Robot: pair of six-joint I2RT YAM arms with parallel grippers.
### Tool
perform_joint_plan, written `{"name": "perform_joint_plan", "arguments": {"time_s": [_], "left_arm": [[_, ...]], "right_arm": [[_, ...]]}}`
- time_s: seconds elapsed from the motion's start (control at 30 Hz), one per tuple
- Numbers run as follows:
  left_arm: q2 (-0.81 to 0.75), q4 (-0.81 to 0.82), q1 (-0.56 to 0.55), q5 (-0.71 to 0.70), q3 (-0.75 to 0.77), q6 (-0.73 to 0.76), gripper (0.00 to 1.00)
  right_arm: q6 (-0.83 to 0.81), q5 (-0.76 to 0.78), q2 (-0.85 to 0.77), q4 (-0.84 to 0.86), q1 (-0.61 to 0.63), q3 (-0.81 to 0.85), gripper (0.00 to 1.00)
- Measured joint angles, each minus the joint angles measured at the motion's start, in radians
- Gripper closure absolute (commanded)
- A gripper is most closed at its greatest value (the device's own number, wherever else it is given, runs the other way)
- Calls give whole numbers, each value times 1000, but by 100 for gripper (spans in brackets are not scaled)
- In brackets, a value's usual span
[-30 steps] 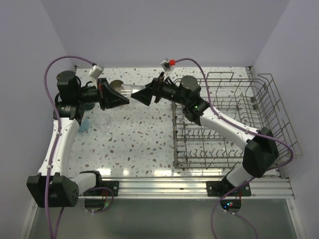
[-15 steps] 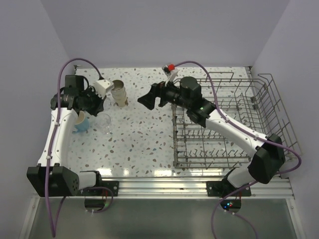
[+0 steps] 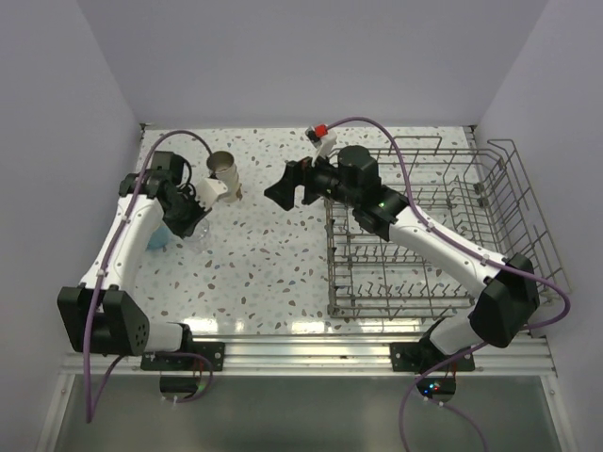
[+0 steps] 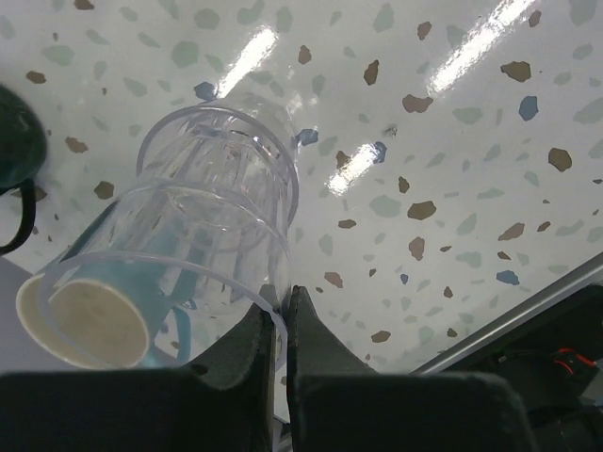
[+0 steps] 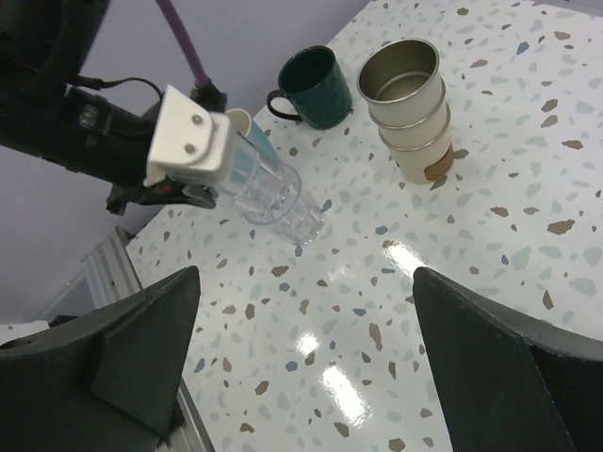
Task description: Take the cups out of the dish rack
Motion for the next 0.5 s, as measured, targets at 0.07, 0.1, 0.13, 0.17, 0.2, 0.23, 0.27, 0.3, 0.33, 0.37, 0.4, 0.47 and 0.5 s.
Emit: {"name": "perform_joint_plan", "arguments": {"time_s": [0.07, 0.1, 0.13, 0.17, 0.2, 0.23, 0.27, 0.3, 0.33, 0.37, 0.4, 0.47, 0.5], "left_arm": [[42, 3, -31, -7, -13, -1, 100], [63, 8, -41, -11, -15, -2, 100], [81, 16, -51, -21, -17, -5, 100], [93, 21, -58, -29, -18, -5, 100], [106, 24, -65, -39, -19, -8, 100], [117, 25, -72, -49, -20, -9, 100], [125, 26, -79, -59, -20, -9, 100], [132, 27, -84, -68, -22, -9, 100], [137, 32, -91, -77, -27, -9, 100], [143, 35, -97, -87, -32, -9, 100], [147, 35, -102, -95, -35, -10, 99], [153, 42, -116, -108, -35, -11, 90], [155, 42, -122, -111, -35, -11, 86]], "right_arm": [[-5, 7, 0, -7, 0, 0, 2], [-7, 8, 0, -11, 0, 0, 2], [-9, 9, 0, -15, 0, 0, 2], [-12, 10, 0, -21, 0, 0, 2], [-16, 13, 0, -28, 0, 0, 2], [-19, 16, 0, -33, 0, 0, 2], [-22, 19, 0, -37, 0, 0, 2], [-25, 26, 0, -40, 0, 0, 2], [-29, 32, 0, -43, 0, 0, 2], [-33, 37, -2, -50, 0, 0, 2], [-37, 42, -4, -56, 0, 0, 2], [-41, 66, -9, -74, 0, 0, 2], [-41, 82, -13, -89, 0, 0, 2]]}}
